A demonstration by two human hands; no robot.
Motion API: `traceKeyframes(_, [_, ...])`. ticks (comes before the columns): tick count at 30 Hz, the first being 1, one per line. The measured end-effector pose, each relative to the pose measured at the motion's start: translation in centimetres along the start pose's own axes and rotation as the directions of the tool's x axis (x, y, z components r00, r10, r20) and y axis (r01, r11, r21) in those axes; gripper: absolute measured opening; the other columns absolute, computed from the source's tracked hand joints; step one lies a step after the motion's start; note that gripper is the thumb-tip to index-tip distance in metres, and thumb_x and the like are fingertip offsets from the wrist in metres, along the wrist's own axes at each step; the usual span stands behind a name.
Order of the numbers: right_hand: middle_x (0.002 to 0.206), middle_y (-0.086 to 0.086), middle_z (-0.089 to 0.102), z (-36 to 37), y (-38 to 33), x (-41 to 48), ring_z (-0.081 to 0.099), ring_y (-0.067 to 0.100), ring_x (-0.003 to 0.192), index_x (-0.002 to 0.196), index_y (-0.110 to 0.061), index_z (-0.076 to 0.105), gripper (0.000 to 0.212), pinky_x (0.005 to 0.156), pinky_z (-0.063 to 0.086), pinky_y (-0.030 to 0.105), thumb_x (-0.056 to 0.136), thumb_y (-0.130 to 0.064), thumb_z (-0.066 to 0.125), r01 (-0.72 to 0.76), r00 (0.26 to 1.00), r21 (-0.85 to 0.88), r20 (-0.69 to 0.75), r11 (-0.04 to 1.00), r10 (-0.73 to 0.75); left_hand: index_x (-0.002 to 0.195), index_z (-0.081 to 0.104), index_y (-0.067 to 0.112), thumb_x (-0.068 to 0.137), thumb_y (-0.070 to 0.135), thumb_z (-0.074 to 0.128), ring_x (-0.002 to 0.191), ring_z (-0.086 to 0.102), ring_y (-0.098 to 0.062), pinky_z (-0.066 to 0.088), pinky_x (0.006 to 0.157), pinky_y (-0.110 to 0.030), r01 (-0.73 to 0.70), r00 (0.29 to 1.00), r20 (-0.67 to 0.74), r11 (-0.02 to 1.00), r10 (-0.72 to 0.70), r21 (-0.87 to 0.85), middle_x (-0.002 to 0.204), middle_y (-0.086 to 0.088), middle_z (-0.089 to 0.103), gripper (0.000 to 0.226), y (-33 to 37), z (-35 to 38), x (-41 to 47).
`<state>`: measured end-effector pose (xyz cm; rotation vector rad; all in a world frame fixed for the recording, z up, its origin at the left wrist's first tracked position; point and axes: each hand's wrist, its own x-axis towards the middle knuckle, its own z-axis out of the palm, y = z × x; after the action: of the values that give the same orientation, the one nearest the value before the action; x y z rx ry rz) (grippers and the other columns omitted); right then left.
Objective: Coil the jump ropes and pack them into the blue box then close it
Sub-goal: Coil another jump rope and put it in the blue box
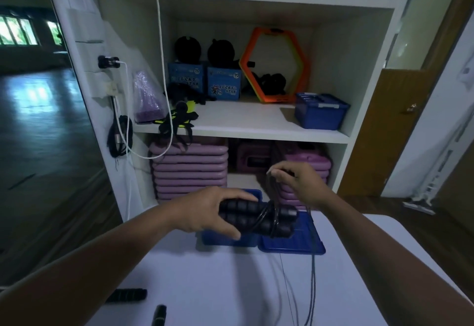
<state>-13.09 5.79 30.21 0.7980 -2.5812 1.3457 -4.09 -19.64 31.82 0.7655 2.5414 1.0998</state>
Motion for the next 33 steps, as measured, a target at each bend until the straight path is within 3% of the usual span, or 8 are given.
traceKeyframes(4, [0.078, 0.004, 0.069, 1.1, 1.7, -1.8, 0.059, 0.022, 0.072, 0.087, -0.008, 0.070, 0.019, 0.065, 0.048, 0.032, 0.096, -0.002, 0.054, -0.120, 0.992, 0.436, 0.012, 0.892, 0.127, 0.125, 0.061, 0.029, 0.077, -0.001, 0.081, 0.090, 0.067, 0.001, 0.050, 0.074, -0.013, -0.088, 0.976, -0.215, 0.941, 0.017, -0.326, 0.100, 0.019, 0.073, 0.060, 0.8, -0.1, 0.9])
traceKeyframes(8, [0.066, -0.002, 0.059, 3.7, 3.2, -2.8, 0.039, 0.011, 0.048, 0.090, -0.013, 0.070, 0.026, 0.045, 0.031, 0.023, 0.102, -0.020, 0.048, -0.181, 0.981, 0.417, 0.014, 0.891, 0.193, 0.125, 0.062, 0.026, 0.080, 0.001, 0.078, 0.065, 0.061, -0.011, 0.049, 0.056, -0.025, -0.134, 0.919, -0.385, 0.853, -0.083, -0.504, 0.078, 0.002, 0.071, 0.055, -0.5, 0.7, 3.1])
traceKeyframes(13, [0.071, 0.005, 0.057, 5.0, 3.7, -3.4, 0.041, 0.009, 0.045, 0.113, -0.017, 0.064, 0.026, 0.044, 0.034, 0.021, 0.105, -0.024, 0.041, -0.267, 0.963, 0.368, 0.137, 0.891, 0.232, 0.131, 0.058, 0.015, 0.080, 0.001, 0.078, 0.071, 0.070, -0.019, 0.060, 0.060, -0.031, -0.158, 0.822, -0.521, 0.789, -0.227, -0.594, 0.086, -0.008, 0.073, 0.056, -2.1, 1.3, 6.8])
traceKeyframes(20, [0.076, 0.000, 0.062, 3.0, 3.8, -3.4, 0.054, 0.011, 0.063, 0.105, -0.023, 0.068, 0.020, 0.061, 0.046, 0.026, 0.101, -0.029, 0.049, -0.192, 0.949, 0.032, 0.260, 0.981, 0.177, 0.130, 0.054, 0.025, 0.082, 0.019, 0.080, 0.079, 0.068, -0.014, 0.060, 0.068, -0.033, 0.090, 0.687, -0.718, 0.994, -0.111, -0.067, 0.102, 0.003, 0.071, 0.055, -6.0, -2.0, 9.9])
traceKeyframes(23, [0.078, -0.003, 0.066, 0.5, 2.8, -1.6, 0.057, 0.017, 0.070, 0.088, -0.028, 0.067, 0.021, 0.066, 0.046, 0.035, 0.100, -0.032, 0.050, -0.054, 0.981, -0.124, 0.178, 0.991, 0.076, 0.135, 0.047, 0.025, 0.081, 0.026, 0.079, 0.102, 0.063, -0.016, 0.052, 0.081, -0.032, 0.257, 0.818, -0.572, 0.928, -0.060, 0.270, 0.117, 0.003, 0.065, 0.063, -7.7, -2.5, 10.2])
traceKeyframes(26, [0.076, -0.016, 0.067, -1.5, 1.0, 0.6, 0.059, 0.002, 0.071, 0.087, -0.029, 0.067, 0.019, 0.067, 0.046, 0.024, 0.099, -0.027, 0.053, 0.052, 0.988, -0.191, 0.154, 0.980, -0.022, 0.122, 0.040, 0.032, 0.085, 0.036, 0.076, 0.093, 0.060, -0.015, 0.049, 0.070, -0.031, 0.254, 0.947, -0.292, 0.872, -0.135, 0.418, 0.112, 0.006, 0.060, 0.052, -6.4, -1.5, 10.0])
traceKeyframes(29, [0.092, -0.011, 0.070, -3.2, 0.1, 2.7, 0.063, 0.006, 0.086, 0.098, -0.019, 0.072, 0.017, 0.077, 0.048, 0.023, 0.097, -0.026, 0.057, 0.129, 0.988, -0.270, 0.116, 0.954, -0.101, 0.108, 0.043, 0.036, 0.076, 0.036, 0.084, 0.088, 0.061, -0.013, 0.052, 0.070, -0.032, 0.120, 0.992, -0.076, 0.953, -0.102, 0.280, 0.102, 0.011, 0.062, 0.052, -4.2, -0.6, 9.3])
traceKeyframes(33, [0.094, -0.005, 0.074, -5.0, 1.1, 4.1, 0.067, 0.014, 0.089, 0.096, -0.017, 0.074, 0.013, 0.084, 0.052, 0.028, 0.093, -0.024, 0.064, 0.059, 0.998, -0.080, 0.043, 0.995, -0.055, 0.106, 0.048, 0.026, 0.072, 0.020, 0.089, 0.070, 0.066, -0.012, 0.055, 0.059, -0.033, -0.014, 0.997, -0.070, 0.994, 0.006, -0.111, 0.087, 0.001, 0.071, 0.054, -0.9, -0.9, 7.3])
